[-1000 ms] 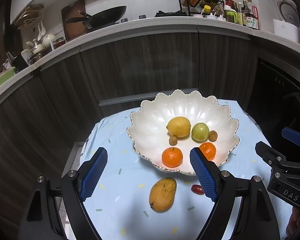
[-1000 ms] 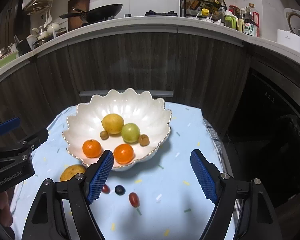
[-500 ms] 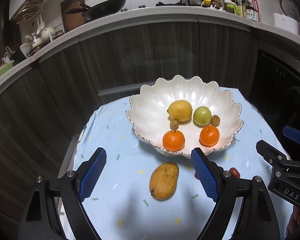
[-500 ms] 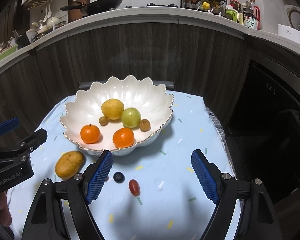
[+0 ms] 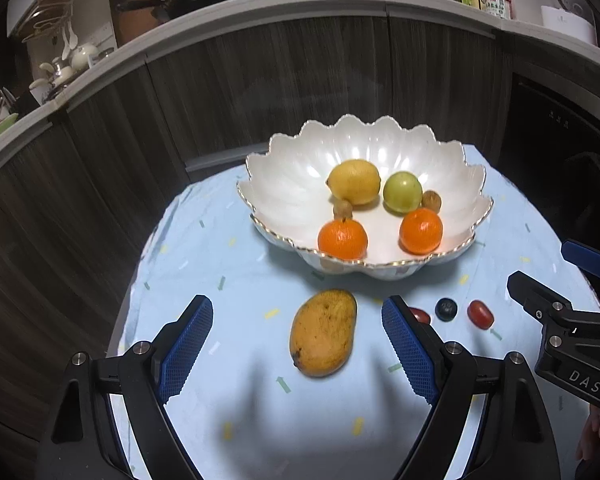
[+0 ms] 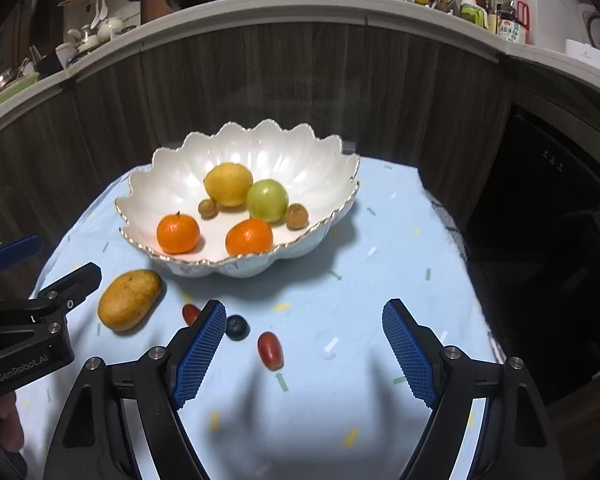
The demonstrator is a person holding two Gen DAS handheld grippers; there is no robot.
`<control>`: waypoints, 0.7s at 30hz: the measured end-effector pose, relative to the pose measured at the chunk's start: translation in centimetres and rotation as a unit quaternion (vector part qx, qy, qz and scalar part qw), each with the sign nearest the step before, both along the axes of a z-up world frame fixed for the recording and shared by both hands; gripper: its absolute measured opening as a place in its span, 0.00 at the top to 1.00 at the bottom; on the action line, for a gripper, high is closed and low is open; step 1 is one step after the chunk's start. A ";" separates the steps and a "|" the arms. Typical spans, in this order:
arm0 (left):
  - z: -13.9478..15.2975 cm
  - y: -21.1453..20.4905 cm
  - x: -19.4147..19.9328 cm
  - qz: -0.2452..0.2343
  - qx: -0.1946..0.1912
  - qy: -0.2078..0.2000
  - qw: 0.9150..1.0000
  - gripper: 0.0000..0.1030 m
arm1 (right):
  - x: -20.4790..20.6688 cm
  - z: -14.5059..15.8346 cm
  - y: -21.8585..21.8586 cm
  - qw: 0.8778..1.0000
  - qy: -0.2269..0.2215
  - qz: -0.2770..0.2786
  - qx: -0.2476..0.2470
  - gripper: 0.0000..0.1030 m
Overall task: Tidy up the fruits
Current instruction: 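Withdraw both open tools from the bowl toward the mango and red dates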
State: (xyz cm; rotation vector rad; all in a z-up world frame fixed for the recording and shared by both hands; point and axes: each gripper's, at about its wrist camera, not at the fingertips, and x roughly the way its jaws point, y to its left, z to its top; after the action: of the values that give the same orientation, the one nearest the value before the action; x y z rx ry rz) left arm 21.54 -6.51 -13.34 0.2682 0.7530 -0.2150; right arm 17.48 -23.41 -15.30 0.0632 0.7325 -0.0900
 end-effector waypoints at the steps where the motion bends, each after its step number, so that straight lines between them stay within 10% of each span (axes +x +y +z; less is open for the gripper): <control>1: -0.3 0.0 0.0 0.000 0.001 0.002 1.000 0.16 | 0.0 -0.2 0.1 1.000 0.002 0.001 0.000 0.21; 21: -4.5 0.0 1.7 0.001 0.001 0.038 0.999 0.18 | 1.4 -4.6 1.4 0.998 0.053 0.025 0.011 0.35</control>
State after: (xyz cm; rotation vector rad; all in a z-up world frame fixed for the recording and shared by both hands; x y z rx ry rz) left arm 23.22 -6.47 -17.86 0.2618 0.8281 -0.2242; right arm 18.93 -21.97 -19.91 0.0605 0.8404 -0.0378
